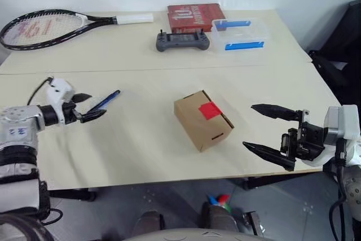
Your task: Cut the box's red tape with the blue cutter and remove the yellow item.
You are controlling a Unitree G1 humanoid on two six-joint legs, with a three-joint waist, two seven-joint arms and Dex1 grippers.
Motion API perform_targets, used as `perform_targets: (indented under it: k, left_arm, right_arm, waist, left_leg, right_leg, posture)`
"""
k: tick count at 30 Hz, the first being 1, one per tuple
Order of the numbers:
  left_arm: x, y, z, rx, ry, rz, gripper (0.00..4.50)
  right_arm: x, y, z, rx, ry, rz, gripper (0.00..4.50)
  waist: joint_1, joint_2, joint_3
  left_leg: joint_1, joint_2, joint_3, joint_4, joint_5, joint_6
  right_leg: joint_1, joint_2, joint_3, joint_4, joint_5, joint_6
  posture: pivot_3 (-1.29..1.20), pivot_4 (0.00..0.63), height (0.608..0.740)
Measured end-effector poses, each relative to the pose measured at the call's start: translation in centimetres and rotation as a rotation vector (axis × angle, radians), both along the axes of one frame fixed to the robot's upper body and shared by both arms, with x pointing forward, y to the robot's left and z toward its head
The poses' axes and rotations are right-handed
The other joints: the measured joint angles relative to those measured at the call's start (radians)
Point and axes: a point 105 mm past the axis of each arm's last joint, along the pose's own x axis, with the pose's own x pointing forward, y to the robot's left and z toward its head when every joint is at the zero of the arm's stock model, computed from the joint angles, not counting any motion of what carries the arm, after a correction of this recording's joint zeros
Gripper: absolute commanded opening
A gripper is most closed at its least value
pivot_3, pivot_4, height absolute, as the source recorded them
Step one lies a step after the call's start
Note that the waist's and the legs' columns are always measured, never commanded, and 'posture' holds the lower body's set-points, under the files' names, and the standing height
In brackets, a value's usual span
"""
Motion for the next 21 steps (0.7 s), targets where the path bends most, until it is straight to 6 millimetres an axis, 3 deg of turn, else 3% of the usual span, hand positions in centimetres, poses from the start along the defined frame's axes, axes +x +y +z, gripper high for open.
perform_targets:
  k: [8,11,21]
  left_arm:
    - [0.9,0.4,-0.3,0.042,0.032,0.049,4.50]
    - [0.7,0.3,-0.5,0.033,0.049,0.037,3.90]
    - [0.8,0.1,-1.0,0.019,0.056,0.044,1.08]
  right_arm:
    - [-0.7,0.7,-0.2,0.003,0.000,-0.042,4.48]
    - [-0.7,0.8,-0.1,0.006,-0.003,-0.054,4.50]
    - [-0.6,1.0,0.5,0.011,-0.030,-0.053,4.50]
  waist:
    - [0.009,0.000,0.000]
    - [0.009,0.000,0.000]
    - [0.010,0.001,-0.001]
  left_leg:
    - [0.001,0.001,0.000,0.003,0.000,0.000]
    - [0.002,0.001,0.001,0.003,0.000,0.000]
    - [0.004,0.001,0.002,0.005,-0.001,0.000]
  right_leg:
    - [0.001,0.000,0.001,0.002,0.000,0.000]
    - [0.002,0.000,0.001,0.003,0.000,0.000]
    - [0.003,0.000,0.003,0.005,0.000,0.000]
  posture:
    - [0.00,0.150,0.740]
    - [0.00,0.150,0.740]
    - [0.00,0.150,0.740]
